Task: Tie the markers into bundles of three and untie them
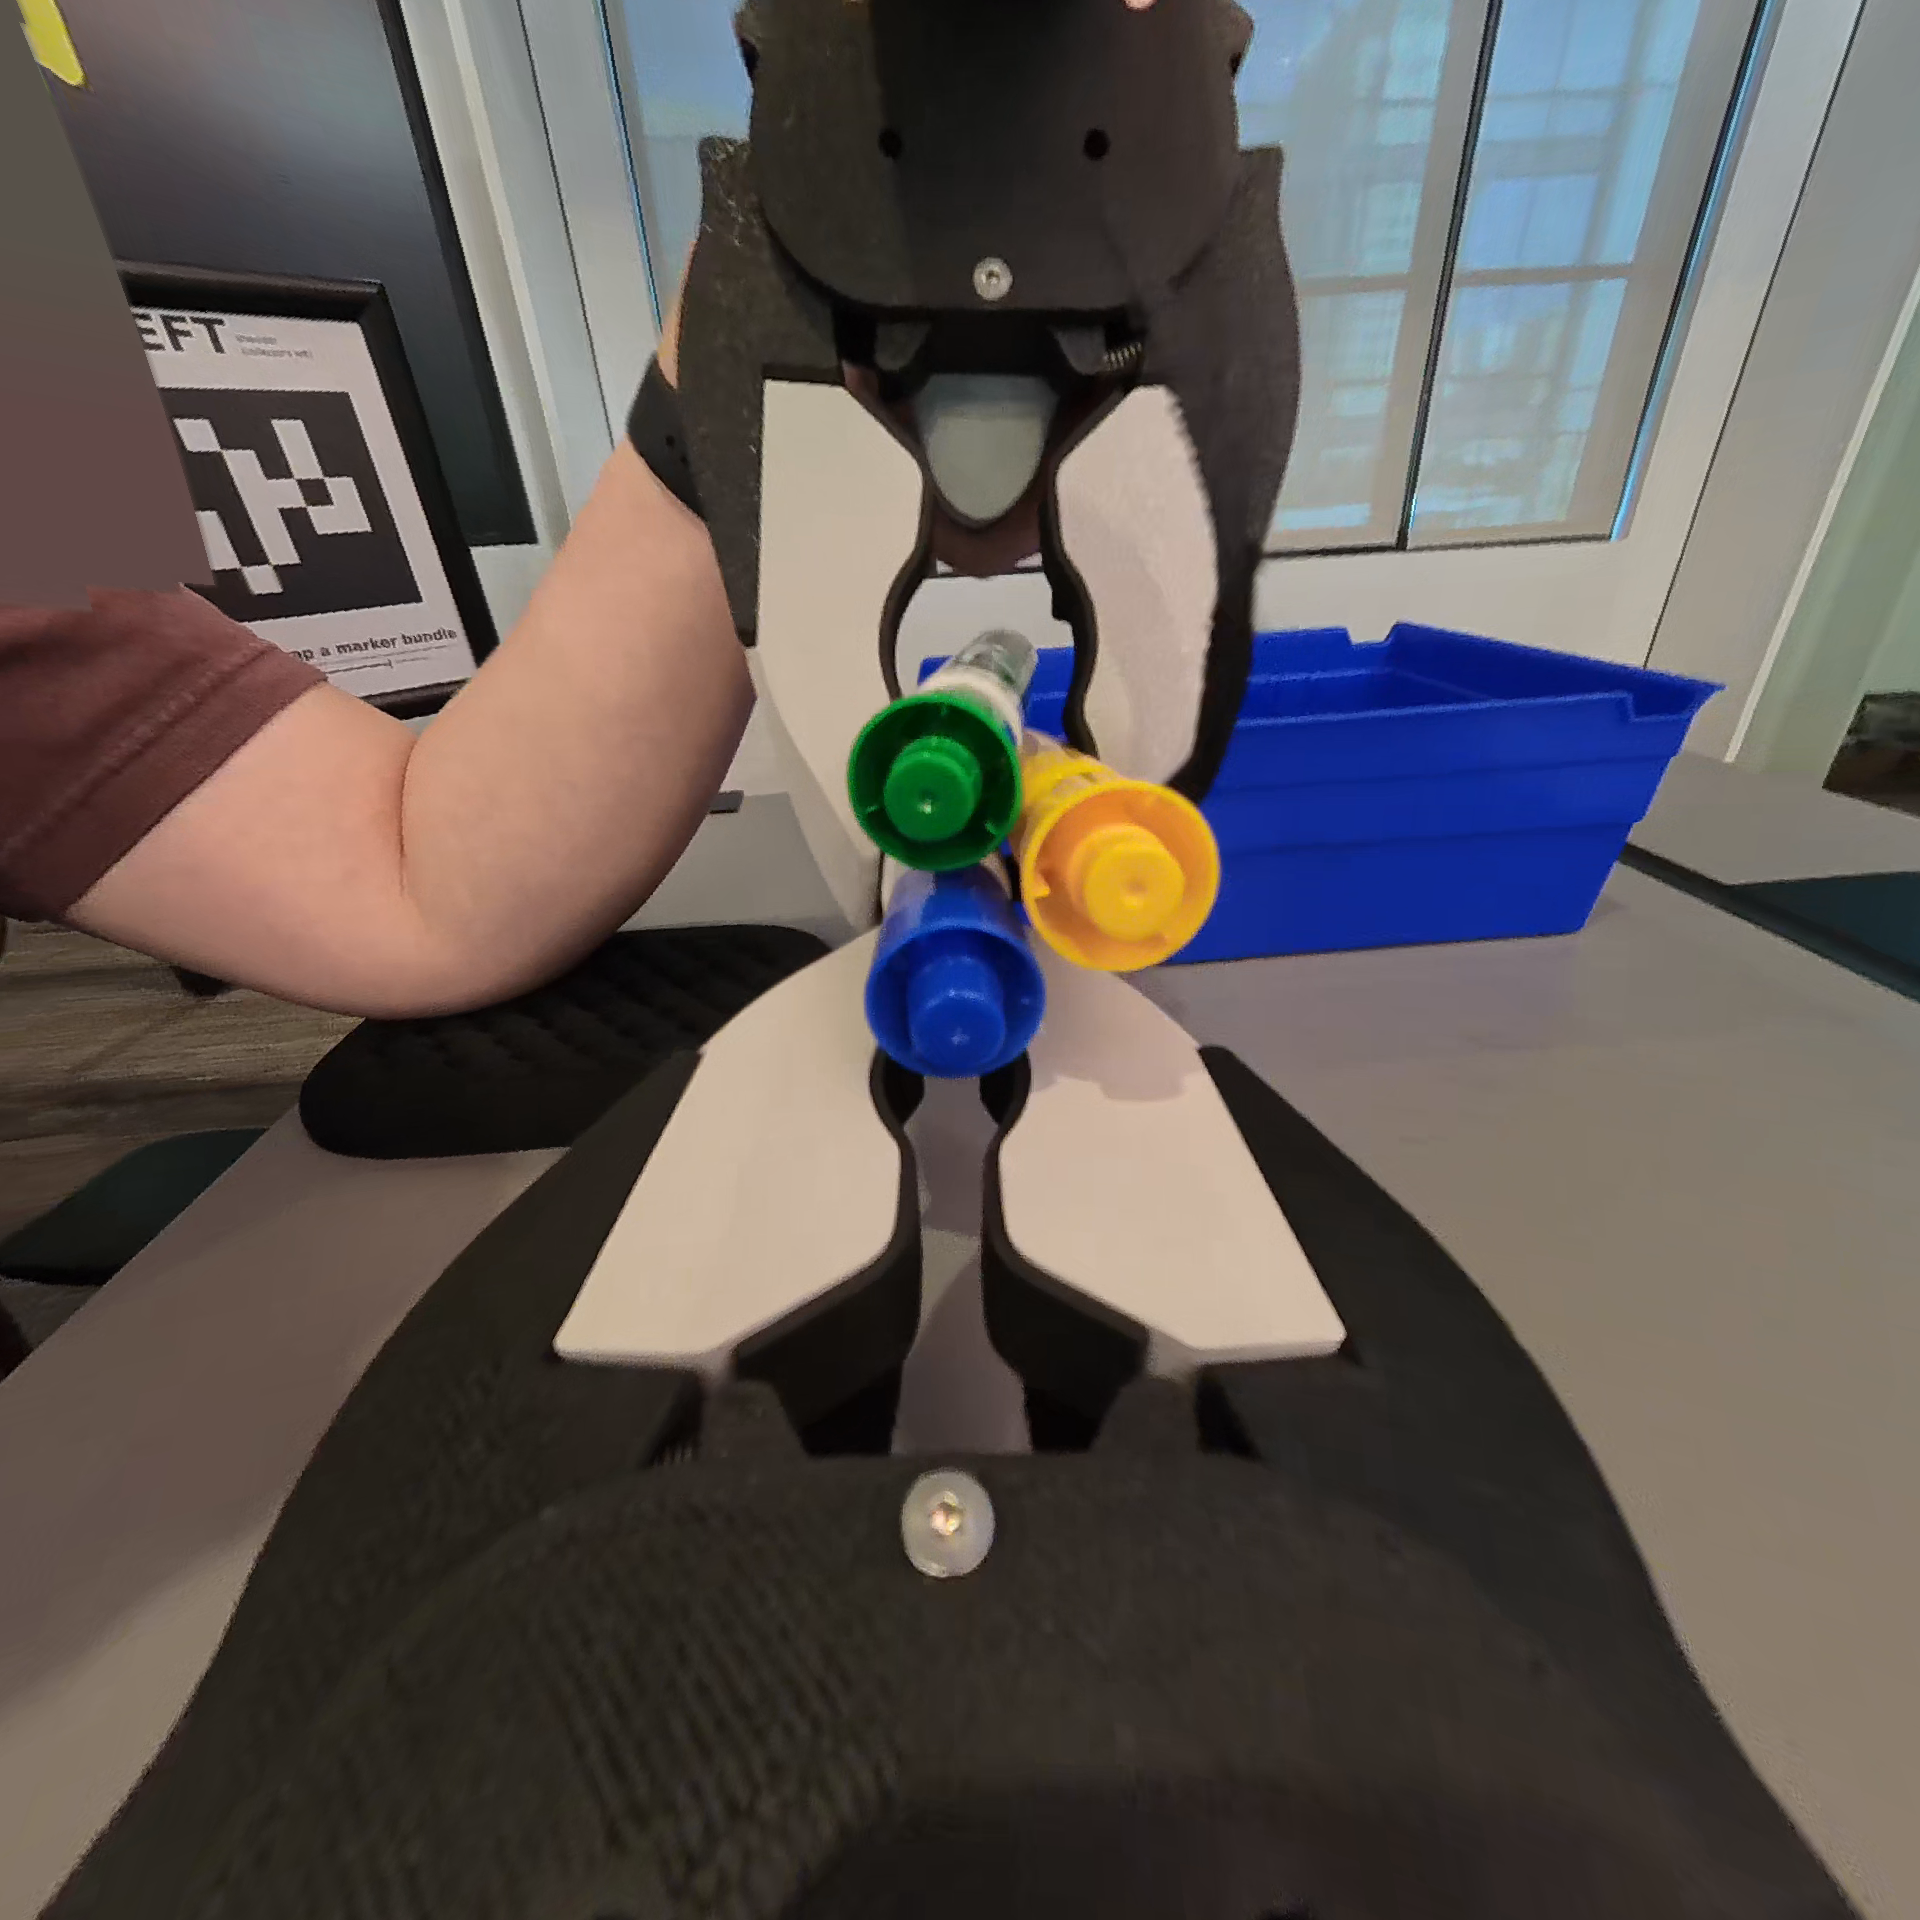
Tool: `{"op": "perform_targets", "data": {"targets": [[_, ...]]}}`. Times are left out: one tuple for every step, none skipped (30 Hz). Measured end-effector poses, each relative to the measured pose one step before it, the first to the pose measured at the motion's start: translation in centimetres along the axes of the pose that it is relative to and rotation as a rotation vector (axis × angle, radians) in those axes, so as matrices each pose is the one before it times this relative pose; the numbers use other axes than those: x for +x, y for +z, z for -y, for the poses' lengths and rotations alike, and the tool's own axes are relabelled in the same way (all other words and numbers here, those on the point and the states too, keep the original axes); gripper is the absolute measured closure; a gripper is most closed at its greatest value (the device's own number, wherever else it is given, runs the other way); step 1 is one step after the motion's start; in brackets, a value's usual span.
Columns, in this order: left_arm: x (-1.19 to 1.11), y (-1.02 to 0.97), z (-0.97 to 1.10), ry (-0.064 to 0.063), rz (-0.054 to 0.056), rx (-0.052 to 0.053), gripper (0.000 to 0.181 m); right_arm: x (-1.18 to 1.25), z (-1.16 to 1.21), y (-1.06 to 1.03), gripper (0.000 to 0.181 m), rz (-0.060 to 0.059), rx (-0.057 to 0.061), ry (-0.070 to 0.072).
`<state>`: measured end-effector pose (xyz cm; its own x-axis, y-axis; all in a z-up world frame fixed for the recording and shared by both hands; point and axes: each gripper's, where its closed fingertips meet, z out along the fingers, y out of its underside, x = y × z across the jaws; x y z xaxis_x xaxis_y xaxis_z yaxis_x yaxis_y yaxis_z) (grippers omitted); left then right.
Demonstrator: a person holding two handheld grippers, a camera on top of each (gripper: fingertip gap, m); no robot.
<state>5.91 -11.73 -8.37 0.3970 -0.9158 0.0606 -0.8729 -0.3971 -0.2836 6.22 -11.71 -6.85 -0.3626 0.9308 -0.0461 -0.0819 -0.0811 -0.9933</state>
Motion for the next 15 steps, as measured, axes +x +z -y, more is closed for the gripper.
{"op": "perform_targets", "data": {"targets": [[-0.067,0.016,-0.095,-0.0038,0.0029,-0.0045,0.142,0.150,-0.282,0.022,0.177,-0.0036,-0.0175,0.0151],[-0.042,-0.018,-0.064,-0.0031,0.0030,-0.0024,0.142,0.119,-0.171,0.015,0.177,-0.0001,-0.0129,0.0177],[-0.010,-0.038,-0.048,-0.0032,0.0011,-0.0007,0.142,0.120,-0.125,-0.013,0.178,0.0003,-0.0124,0.0176],[0.034,-0.035,-0.067,-0.0022,0.0005,-0.0021,0.142,0.230,-0.149,-0.050,0.178,-0.0089,-0.0136,0.0130],[0.023,-0.036,-0.119,-0.0003,0.0013,-0.0044,0.143,0.248,-0.125,-0.080,0.178,-0.0091,-0.0128,0.0087],[0.118,-0.010,-0.133,-0.0011,-0.0040,-0.0049,0.143,0.245,-0.121,-0.102,0.178,-0.0079,-0.0134,0.0058],[0.147,0.020,-0.181,-0.0015,-0.0073,-0.0072,0.143,0.370,-0.195,-0.122,0.178,-0.0134,-0.0181,0.0053],[0.043,0.030,-0.160,0.0014,0.0004,-0.0067,0.143,0.465,-0.231,-0.151,0.178,-0.0149,-0.0227,0.0061],[0.012,0.018,-0.063,0.0008,-0.0008,-0.0021,0.142,0.550,-0.171,-0.223,0.178,-0.0183,-0.0202,-0.0014],[0.042,0.018,0.019,-0.0016,-0.0048,0.0014,0.142,0.576,0.006,-0.304,0.178,-0.0216,-0.0109,-0.0180],[0.019,0.052,0.035,0.0007,-0.0052,0.0012,0.143,0.492,0.211,-0.372,0.178,-0.0187,-0.0037,-0.0377],[-0.006,0.098,0.003,0.0036,-0.0050,-0.0007,0.143,0.371,0.459,-0.424,0.178,-0.0149,0.0036,-0.0602],[-0.024,0.140,0.002,0.0021,-0.0043,-0.0029,0.143,0.311,0.663,-0.471,0.178,-0.0151,0.0085,-0.0821],[-0.077,0.122,0.026,0.0007,-0.0012,-0.0031,0.143,0.326,0.678,-0.465,0.178,-0.0177,0.0014,-0.0952],[-0.056,0.110,0.142,0.0054,-0.0012,0.0038,0.143,0.390,0.533,-0.430,0.178,-0.0195,-0.0133,-0.0940]]}}
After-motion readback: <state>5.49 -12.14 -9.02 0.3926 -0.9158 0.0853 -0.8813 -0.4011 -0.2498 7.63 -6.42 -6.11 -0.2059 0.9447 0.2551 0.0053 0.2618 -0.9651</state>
